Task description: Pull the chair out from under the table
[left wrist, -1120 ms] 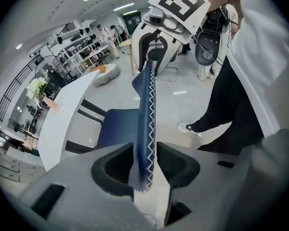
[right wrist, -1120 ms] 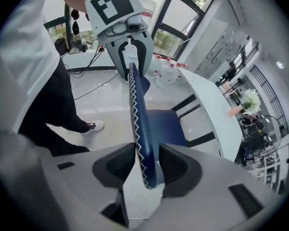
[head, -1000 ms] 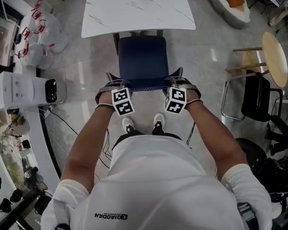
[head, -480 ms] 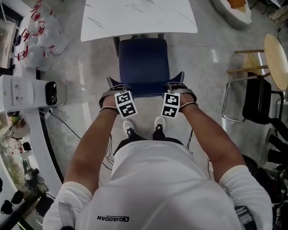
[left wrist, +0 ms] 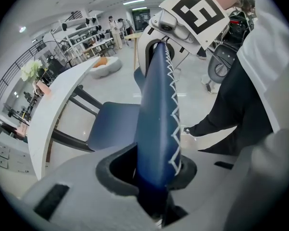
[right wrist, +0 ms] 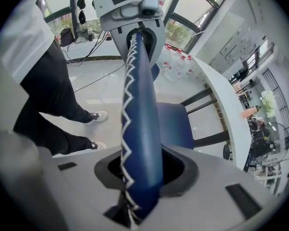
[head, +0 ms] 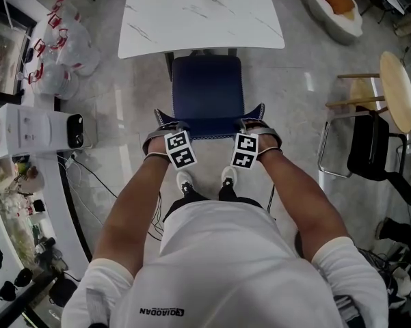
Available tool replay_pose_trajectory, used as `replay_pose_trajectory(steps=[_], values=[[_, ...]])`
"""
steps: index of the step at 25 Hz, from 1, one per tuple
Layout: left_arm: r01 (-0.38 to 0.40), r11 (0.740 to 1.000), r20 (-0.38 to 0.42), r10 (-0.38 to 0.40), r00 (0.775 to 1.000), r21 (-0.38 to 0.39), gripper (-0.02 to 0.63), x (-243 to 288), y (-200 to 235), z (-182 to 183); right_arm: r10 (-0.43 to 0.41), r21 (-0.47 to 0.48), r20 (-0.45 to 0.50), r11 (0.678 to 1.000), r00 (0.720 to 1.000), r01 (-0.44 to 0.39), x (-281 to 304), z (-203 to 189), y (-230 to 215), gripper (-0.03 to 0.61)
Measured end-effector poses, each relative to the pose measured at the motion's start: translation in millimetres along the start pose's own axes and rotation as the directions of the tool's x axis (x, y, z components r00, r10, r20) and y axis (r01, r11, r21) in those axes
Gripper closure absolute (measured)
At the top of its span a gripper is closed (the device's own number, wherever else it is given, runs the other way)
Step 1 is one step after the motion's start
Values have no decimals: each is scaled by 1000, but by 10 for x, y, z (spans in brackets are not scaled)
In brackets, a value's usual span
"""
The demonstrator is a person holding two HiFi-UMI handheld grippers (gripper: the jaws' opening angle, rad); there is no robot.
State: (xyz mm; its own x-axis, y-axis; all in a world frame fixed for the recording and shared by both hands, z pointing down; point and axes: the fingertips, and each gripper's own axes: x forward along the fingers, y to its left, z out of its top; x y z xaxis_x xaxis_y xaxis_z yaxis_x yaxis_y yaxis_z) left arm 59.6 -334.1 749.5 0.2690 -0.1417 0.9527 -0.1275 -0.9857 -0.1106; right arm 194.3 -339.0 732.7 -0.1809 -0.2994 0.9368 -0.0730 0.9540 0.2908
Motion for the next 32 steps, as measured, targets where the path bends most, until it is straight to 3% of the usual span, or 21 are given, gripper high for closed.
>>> replay_pose_trajectory(steps=[10,21,32], values=[[-12,999,-16,12,1000,-48,526,-35,-144,27,12,15,17,1000,1000,-12,-75,-21,127,479],[4,994,-34,-8,999,-110,526,-15,-653,249,34,-23,43,999,998,-33,-232,-296,476,480],[7,990,-51,-14,999,-141,528,-81,-1117,244,46,-50,50,998,998,-44,-371,-332,878,480]])
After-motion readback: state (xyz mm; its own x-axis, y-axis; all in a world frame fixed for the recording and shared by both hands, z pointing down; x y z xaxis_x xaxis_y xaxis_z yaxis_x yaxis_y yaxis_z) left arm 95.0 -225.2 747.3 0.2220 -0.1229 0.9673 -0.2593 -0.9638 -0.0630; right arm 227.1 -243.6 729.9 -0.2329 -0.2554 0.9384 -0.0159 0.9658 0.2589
